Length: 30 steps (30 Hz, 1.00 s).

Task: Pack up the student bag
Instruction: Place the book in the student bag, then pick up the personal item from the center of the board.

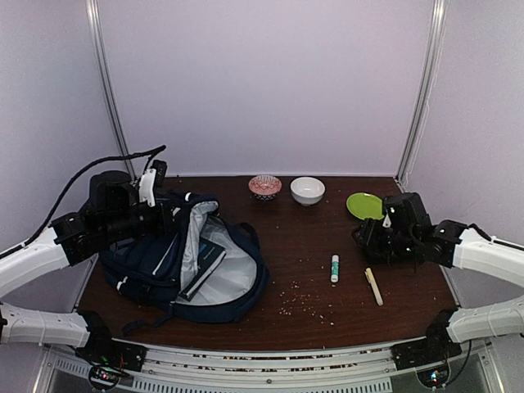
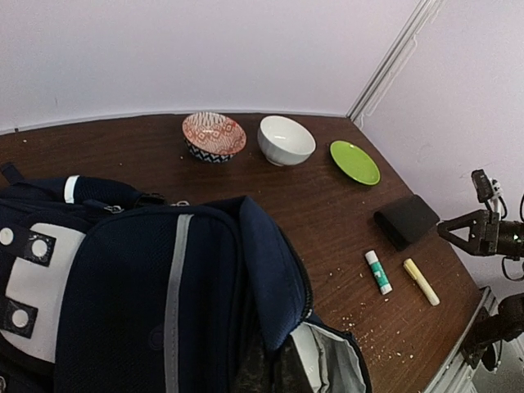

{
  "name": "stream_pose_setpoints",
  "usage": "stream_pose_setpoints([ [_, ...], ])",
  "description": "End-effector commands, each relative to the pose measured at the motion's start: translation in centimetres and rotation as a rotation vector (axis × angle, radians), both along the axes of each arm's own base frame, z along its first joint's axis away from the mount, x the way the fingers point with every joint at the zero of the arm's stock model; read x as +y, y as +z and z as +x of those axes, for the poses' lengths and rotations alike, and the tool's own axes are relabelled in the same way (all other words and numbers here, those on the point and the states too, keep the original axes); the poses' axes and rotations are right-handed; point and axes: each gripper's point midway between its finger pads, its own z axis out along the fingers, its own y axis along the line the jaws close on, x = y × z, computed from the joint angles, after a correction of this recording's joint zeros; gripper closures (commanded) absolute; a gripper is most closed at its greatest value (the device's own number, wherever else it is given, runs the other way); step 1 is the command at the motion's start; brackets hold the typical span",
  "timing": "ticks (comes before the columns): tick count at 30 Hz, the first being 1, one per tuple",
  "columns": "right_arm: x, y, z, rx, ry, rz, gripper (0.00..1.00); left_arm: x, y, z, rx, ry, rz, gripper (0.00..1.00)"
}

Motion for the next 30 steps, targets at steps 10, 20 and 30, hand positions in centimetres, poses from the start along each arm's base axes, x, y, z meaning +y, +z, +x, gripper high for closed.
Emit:
stream_pose_setpoints([
  [10, -6.5, -10.2, -4.8, 0.254, -0.111, -0.151, 0.37, 0.3, -5.0, -0.8, 0.059, -0.03, 0.031, 1.0],
  [20, -8.4, -11.0, -4.0, 0.221, -0.208, -0.194, 0.36, -0.5, -8.0, -2.4, 0.124, -0.098, -0.035, 1.0],
  [30, -10.0, -8.0, -0.4, 0.083, -0.522, 0.193, 0.33, -0.7, -9.7, -2.4, 0.187, -0.079, -0.072, 1.0],
])
